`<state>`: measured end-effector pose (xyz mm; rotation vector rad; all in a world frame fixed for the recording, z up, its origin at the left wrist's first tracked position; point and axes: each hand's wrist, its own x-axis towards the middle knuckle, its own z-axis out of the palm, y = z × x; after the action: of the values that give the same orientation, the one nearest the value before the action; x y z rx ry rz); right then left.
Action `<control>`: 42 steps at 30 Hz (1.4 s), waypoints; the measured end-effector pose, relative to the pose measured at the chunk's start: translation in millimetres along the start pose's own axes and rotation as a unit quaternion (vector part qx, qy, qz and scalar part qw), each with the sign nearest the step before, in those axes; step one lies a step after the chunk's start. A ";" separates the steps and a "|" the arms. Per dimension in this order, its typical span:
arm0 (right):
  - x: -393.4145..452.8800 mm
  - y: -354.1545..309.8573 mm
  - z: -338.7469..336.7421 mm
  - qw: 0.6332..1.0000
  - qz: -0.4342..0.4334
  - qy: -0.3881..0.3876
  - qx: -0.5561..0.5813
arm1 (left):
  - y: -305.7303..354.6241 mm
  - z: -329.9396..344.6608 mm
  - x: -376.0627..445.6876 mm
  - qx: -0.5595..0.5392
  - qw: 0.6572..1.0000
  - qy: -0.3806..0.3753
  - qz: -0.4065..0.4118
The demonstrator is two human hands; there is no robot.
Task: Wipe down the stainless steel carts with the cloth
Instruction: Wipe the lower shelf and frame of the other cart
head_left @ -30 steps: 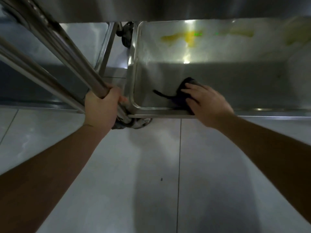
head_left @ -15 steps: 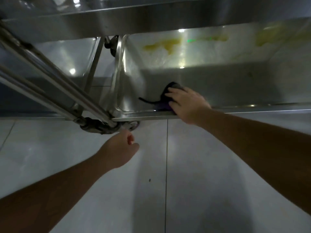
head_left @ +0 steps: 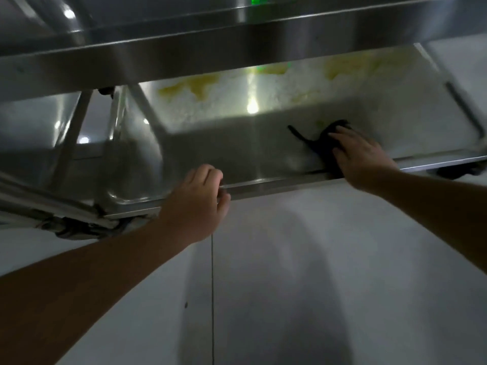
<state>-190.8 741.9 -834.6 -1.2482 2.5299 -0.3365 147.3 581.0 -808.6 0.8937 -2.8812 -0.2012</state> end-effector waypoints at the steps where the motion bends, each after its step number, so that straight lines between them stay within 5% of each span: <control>1: 1.2 15.2 -5.3 1.000 0.023 0.005 0.008 | 6.8 4.8 7.3 0.007 1.000 -0.003 0.003; 6: 3.5 -4.0 1.7 0.993 0.109 0.031 0.016 | 44.9 26.5 44.8 0.002 0.997 -0.014 -0.082; 11: -17.5 -80.1 29.8 0.997 -0.081 0.002 -0.013 | 77.9 39.1 64.0 0.005 0.996 0.004 -0.092; 15: -12.4 -47.1 14.6 0.986 -0.165 -0.016 -0.028 | 94.8 49.3 74.4 0.007 0.997 0.020 -0.074; 24: 6.6 155.7 -66.3 0.991 0.100 0.088 -0.011 | 94.5 72.4 80.2 0.031 0.992 0.060 -0.107; 30: 57.1 159.8 -70.4 0.953 0.275 0.124 0.022 | 93.5 75.1 79.5 0.056 0.991 0.058 -0.106; 32: 65.7 114.4 -59.1 0.966 0.230 0.116 0.039 | 95.6 73.7 79.5 0.058 0.991 0.052 -0.113; 35: 60.4 15.1 -18.3 0.993 0.040 0.113 -0.005 | 98.5 70.2 79.8 0.056 0.990 0.045 -0.117; 38: 49.2 -79.1 16.0 0.990 -0.138 0.027 -0.009 | 98.0 66.5 78.1 0.053 0.991 0.028 -0.122; 42: 59.6 -78.4 12.6 0.985 -0.169 0.021 -0.015 | 95.0 62.8 77.9 0.048 0.991 0.005 -0.122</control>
<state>-163.5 646.6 -829.6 -1.7026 2.3579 -0.4039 21.4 620.0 -849.4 1.2602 -2.7860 -0.0795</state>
